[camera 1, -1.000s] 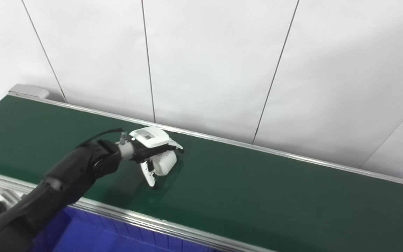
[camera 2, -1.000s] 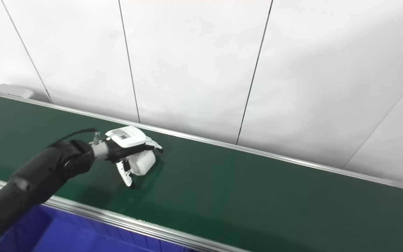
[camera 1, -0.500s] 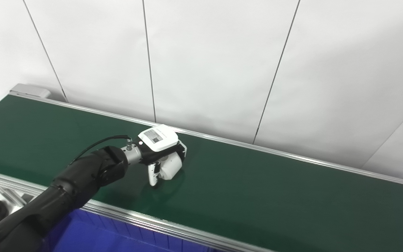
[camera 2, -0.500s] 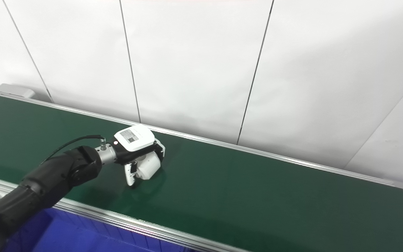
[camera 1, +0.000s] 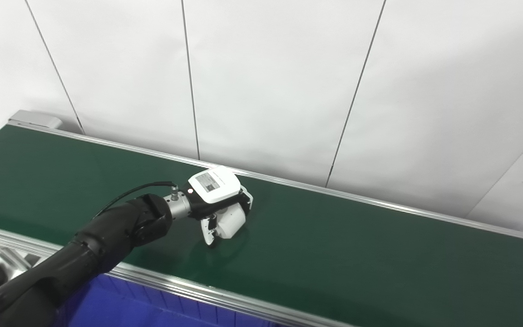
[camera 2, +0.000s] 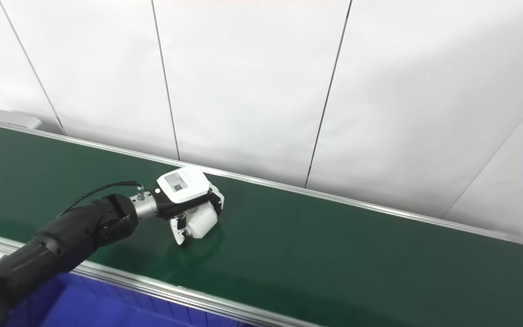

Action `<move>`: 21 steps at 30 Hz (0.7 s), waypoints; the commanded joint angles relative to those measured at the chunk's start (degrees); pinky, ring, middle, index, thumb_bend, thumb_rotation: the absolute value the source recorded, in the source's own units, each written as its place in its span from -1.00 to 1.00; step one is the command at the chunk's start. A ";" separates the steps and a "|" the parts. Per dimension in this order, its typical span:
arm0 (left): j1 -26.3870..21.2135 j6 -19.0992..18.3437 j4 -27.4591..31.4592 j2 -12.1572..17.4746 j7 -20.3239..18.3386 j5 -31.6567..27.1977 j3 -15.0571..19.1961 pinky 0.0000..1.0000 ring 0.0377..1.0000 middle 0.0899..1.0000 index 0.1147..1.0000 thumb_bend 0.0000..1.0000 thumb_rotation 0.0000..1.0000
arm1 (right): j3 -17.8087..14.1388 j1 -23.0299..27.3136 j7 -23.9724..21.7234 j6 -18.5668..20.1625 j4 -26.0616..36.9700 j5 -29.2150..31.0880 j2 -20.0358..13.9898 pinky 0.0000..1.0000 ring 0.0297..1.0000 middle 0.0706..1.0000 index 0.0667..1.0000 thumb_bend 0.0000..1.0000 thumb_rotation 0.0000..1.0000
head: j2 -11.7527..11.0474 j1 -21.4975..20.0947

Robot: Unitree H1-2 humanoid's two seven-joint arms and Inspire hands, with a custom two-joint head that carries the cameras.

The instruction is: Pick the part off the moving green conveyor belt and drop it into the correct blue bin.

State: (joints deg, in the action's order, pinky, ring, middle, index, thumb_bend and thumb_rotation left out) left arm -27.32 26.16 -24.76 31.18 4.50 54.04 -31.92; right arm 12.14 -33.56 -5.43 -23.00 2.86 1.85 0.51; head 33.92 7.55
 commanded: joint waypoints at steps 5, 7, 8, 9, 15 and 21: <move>1.72 -1.15 13.98 3.75 -7.22 -6.59 5.57 -0.15 -0.17 -0.13 -0.17 0.05 -1.00 | 0.18 -0.98 -0.65 1.25 4.07 1.07 -0.72 1.00 1.00 1.00 1.00 0.32 0.77 | 2.63 3.03; 3.28 -2.72 19.92 4.19 -10.39 -9.03 7.98 -0.19 -0.23 -0.22 -0.13 0.04 -1.00 | 0.11 -1.18 -0.64 2.31 5.52 1.53 -0.96 1.00 1.00 1.00 1.00 0.33 0.76 | 4.89 4.65; 4.27 -4.01 23.44 4.48 -12.25 -10.28 9.26 -0.22 -0.26 -0.25 -0.12 0.04 -1.00 | 0.11 -1.37 -0.59 3.27 6.48 1.52 -1.11 1.00 1.00 1.00 1.00 0.33 0.78 | 5.26 4.90; 4.94 -5.46 26.75 4.66 -14.40 -11.36 10.40 -0.23 -0.26 -0.24 -0.12 0.04 -1.00 | 0.06 -1.61 -0.51 4.56 7.87 1.54 -1.32 1.00 1.00 1.00 1.00 0.34 0.82 | 7.49 6.50; 9.53 -13.50 45.53 6.54 -26.23 -18.66 16.33 -0.27 -0.29 -0.25 -0.12 0.04 -1.00 | -0.40 -1.71 -1.54 5.75 10.38 4.18 -3.07 1.00 1.00 1.00 1.00 0.36 0.94 | 11.41 9.88; 13.42 -21.43 57.41 8.31 -35.78 -19.77 20.77 -0.23 -0.25 -0.22 -0.12 0.04 -1.00 | -0.67 -2.12 -1.57 9.34 14.02 5.02 -4.50 1.00 1.00 1.00 1.00 0.34 1.00 | 13.85 11.49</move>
State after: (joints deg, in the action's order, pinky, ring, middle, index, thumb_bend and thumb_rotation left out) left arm -13.31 7.03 29.87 37.53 -29.58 34.74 -12.88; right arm 11.45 -35.15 -6.69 -14.31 14.81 6.31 -4.20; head 47.72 18.98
